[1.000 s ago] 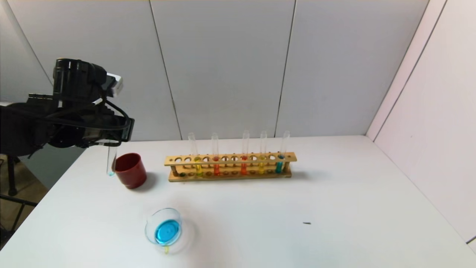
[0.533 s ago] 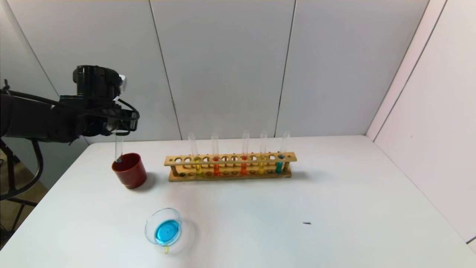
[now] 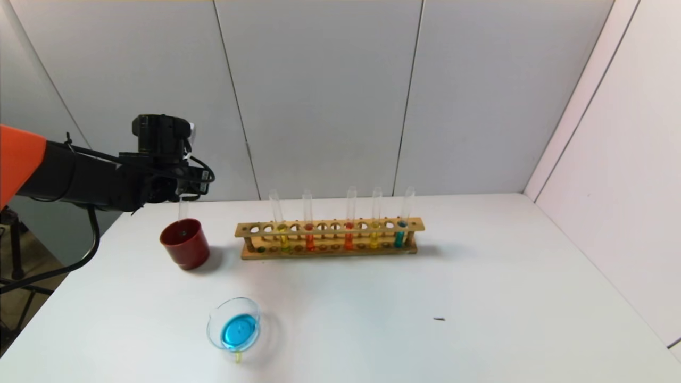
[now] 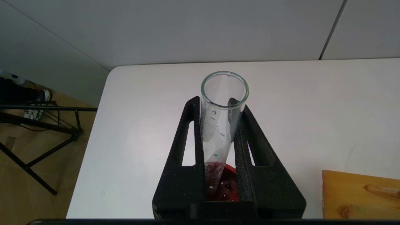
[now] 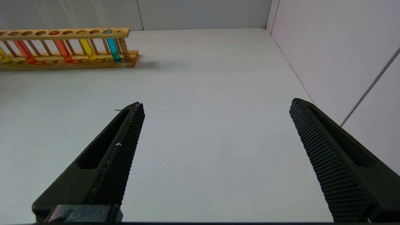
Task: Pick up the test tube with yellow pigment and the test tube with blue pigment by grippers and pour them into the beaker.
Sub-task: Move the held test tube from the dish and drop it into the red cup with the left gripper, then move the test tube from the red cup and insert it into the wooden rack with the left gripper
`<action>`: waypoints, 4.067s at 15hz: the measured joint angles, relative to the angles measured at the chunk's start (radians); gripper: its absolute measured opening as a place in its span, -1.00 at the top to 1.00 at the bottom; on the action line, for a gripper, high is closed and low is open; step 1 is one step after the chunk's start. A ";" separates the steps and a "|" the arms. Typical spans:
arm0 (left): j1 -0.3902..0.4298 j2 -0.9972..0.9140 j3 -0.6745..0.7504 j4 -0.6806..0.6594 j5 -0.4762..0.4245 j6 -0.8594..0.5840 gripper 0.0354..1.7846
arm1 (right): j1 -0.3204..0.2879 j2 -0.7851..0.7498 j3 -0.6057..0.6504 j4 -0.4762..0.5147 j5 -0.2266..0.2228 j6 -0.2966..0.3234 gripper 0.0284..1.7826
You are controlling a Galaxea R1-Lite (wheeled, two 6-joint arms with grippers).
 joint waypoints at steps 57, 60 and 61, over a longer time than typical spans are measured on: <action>-0.445 0.007 0.397 -0.567 0.167 -0.223 -0.96 | 0.000 0.000 0.000 0.000 0.000 0.000 -0.91; -0.431 0.032 0.365 -0.566 0.136 -0.213 -0.96 | 0.000 0.000 0.000 0.000 0.000 0.000 -0.91; -0.426 0.039 0.358 -0.566 0.132 -0.213 -0.96 | 0.000 0.000 0.000 0.000 -0.001 0.000 -0.91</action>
